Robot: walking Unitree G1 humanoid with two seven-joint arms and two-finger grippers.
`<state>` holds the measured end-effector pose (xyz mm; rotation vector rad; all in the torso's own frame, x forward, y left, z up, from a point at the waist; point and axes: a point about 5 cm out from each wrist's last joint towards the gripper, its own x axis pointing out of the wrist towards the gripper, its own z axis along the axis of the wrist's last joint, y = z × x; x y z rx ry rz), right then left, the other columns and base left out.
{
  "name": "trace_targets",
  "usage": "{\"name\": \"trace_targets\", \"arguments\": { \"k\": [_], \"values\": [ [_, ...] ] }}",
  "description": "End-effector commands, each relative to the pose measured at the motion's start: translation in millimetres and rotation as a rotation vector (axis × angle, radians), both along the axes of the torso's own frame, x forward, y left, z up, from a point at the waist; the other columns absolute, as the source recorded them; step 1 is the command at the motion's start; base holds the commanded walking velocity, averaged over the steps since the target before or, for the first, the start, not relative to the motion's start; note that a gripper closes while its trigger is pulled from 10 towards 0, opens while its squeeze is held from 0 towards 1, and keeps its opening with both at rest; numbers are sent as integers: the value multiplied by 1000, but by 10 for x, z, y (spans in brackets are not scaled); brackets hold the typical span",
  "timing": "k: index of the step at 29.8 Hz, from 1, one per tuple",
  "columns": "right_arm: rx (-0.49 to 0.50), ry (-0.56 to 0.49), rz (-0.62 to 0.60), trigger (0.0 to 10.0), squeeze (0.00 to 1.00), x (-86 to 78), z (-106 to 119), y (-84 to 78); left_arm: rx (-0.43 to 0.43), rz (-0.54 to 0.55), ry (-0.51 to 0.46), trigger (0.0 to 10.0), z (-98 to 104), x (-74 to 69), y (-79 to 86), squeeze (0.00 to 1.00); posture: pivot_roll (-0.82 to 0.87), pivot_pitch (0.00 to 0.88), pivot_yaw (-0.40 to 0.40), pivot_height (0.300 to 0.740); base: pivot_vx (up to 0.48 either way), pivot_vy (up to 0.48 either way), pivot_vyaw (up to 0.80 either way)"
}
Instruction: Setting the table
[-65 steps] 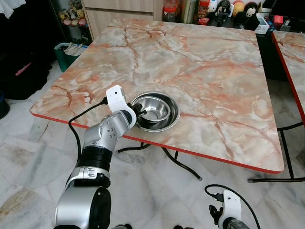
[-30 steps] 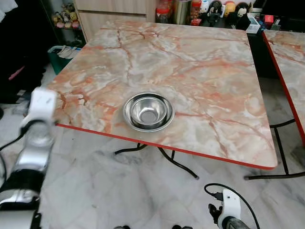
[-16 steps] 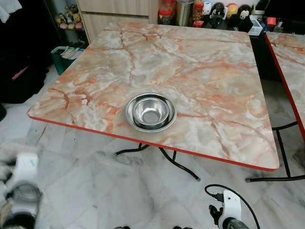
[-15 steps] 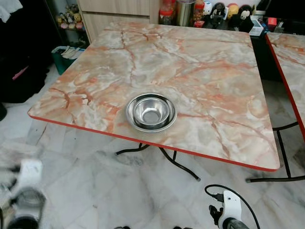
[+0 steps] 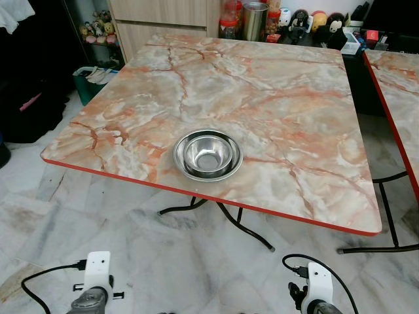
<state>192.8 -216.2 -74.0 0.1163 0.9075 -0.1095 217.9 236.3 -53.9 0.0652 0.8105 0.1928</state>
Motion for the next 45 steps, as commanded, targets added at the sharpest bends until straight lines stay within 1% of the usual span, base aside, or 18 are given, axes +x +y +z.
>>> {"name": "trace_targets", "arguments": {
  "k": [1, 3, 4, 7, 8, 11, 14, 16, 19, 21, 22, 26, 31, 34, 38, 41, 42, 45],
  "values": [
    [-12, 13, 14, 10000, 0, -25, -8, -28, -5, -40, 40, 10000, -72, -85, -64, 0, 39, 74, -20, 736, 0, 0, 0],
    [-14, 14, 16, 10000, 0, -25, -6, -36, -5, -48, 52, 10000, -92, -106, -91, 0, 39, 74, -21, 736, 0, 0, 0],
    [-16, 18, 14, 10000, 0, -31, -7, -48, -5, -59, 73, 10000, -137, -167, -129, 0, 22, 76, -16, 736, 0, 0, 0],
    [-14, 24, 7, 10000, 0, -43, -13, -52, -4, -77, 91, 10000, -176, -233, -146, 0, 18, 71, -11, 736, 0, 0, -244],
    [-12, 26, 5, 10000, 0, -45, -14, -52, -3, -82, 95, 10000, -187, -253, -150, 0, 18, 71, -11, 736, 0, 0, -731],
    [-15, 17, 12, 10000, 0, -41, -10, -52, 4, -69, 138, 10000, -256, -395, -132, 0, 28, 69, -15, 736, 0, -404, -492],
    [-23, 22, 16, 10000, 0, -46, -13, -55, 2, -67, 148, 10000, -278, -450, -120, 0, 31, 65, -15, 736, 0, -430, 0],
    [-24, 24, 15, 10000, 0, -51, -16, -56, 4, -65, 168, 10000, -304, -524, -89, 0, 36, 54, -16, 736, 0, -431, 0],
    [-25, 26, 19, 10000, 0, -52, -16, -55, 6, -62, 180, 10000, -316, -570, -57, 0, 36, 53, -14, 736, 0, -429, 0],
    [-23, 24, 19, 10000, 0, -46, -14, -53, 13, -50, 194, 10000, -318, -635, 43, 0, 36, 58, -15, 736, 0, -428, 0],
    [-23, 24, 19, 10000, 0, -46, -14, -53, 13, -50, 194, 10000, -318, -635, 43, 0, 36, 58, -15, 736, 0, -428, 0],
    [-7, 34, 6, 10000, 0, -37, -15, -42, 27, -37, 208, 10000, -297, -711, 216, 0, 32, 74, -16, 736, 0, -427, -316],
    [-17, 34, 12, 10000, 0, -22, -7, -48, 25, -21, 212, 10000, -299, -758, 261, 0, 20, 95, -20, 736, 0, -428, -249],
    [-23, 31, 9, 10000, 0, -14, -2, -52, 21, -19, 223, 10000, -317, -801, 256, 0, 15, 100, -19, 736, 0, -430, 0],
    [-23, 31, 7, 10000, 0, -13, -1, -53, 21, -19, 224, 10000, -319, -806, 253, 0, 15, 100, -19, 736, 0, -428, 0],
    [-24, 31, 6, 10000, 0, -3, 3, -52, 10, -27, 229, 10000, -354, -799, 137, 0, 14, 114, -21, 736, 0, -431, 0],
    [-24, 33, 6, 10000, 0, -1, 4, -52, 2, -32, 228, 10000, -368, -771, 55, 0, 11, 116, -19, 736, 0, -304, 0],
    [-22, 32, 0, 10000, 0, 0, 4, -52, -5, -33, 234, 10000, -384, -774, 3, 0, 6, 122, -17, 736, 0, -346, 0]
  ]
}}
